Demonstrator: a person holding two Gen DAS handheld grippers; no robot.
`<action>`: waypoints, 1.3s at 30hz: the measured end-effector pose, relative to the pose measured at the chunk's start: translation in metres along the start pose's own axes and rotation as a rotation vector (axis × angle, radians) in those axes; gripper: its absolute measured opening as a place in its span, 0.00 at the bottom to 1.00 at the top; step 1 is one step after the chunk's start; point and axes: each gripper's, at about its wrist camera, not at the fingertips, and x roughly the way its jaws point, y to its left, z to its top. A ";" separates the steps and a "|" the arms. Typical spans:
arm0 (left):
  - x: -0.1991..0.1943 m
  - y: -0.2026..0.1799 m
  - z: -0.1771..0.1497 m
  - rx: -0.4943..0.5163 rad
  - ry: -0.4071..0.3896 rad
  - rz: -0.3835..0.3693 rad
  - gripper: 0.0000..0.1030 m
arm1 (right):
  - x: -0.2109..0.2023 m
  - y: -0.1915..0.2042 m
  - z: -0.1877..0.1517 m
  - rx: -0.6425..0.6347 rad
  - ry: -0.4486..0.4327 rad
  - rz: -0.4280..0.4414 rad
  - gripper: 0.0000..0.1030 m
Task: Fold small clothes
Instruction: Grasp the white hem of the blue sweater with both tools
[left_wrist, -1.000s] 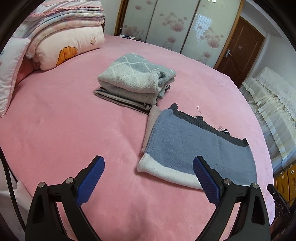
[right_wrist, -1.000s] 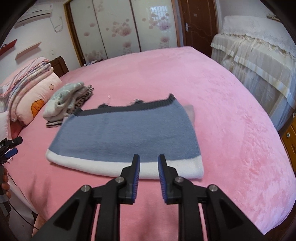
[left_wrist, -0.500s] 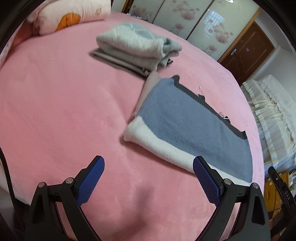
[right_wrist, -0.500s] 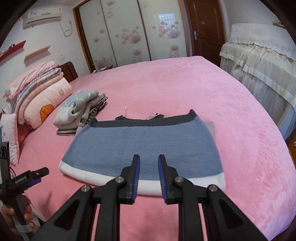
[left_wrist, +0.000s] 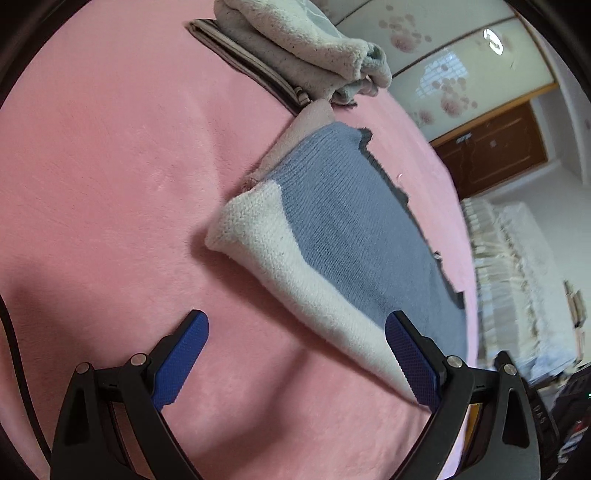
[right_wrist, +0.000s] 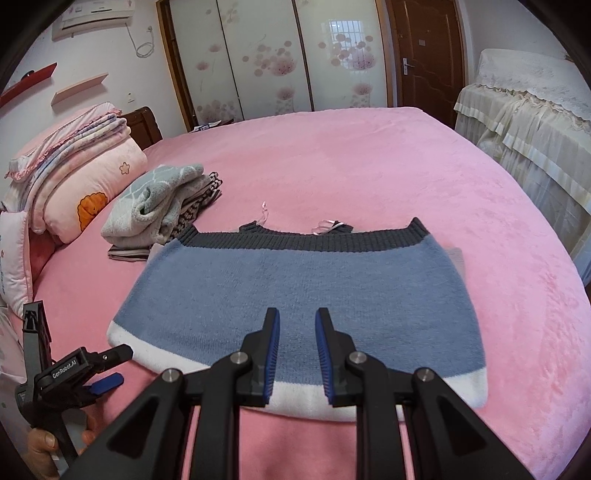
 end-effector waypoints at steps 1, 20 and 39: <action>0.001 0.001 0.000 -0.005 -0.007 -0.012 0.93 | 0.002 0.001 -0.001 0.001 0.002 0.002 0.19; 0.056 -0.023 0.033 -0.035 -0.167 -0.168 0.99 | 0.032 0.013 -0.009 -0.031 0.027 -0.012 0.19; 0.059 -0.041 0.051 0.129 -0.165 -0.163 0.27 | 0.121 0.025 0.023 -0.036 0.061 -0.005 0.05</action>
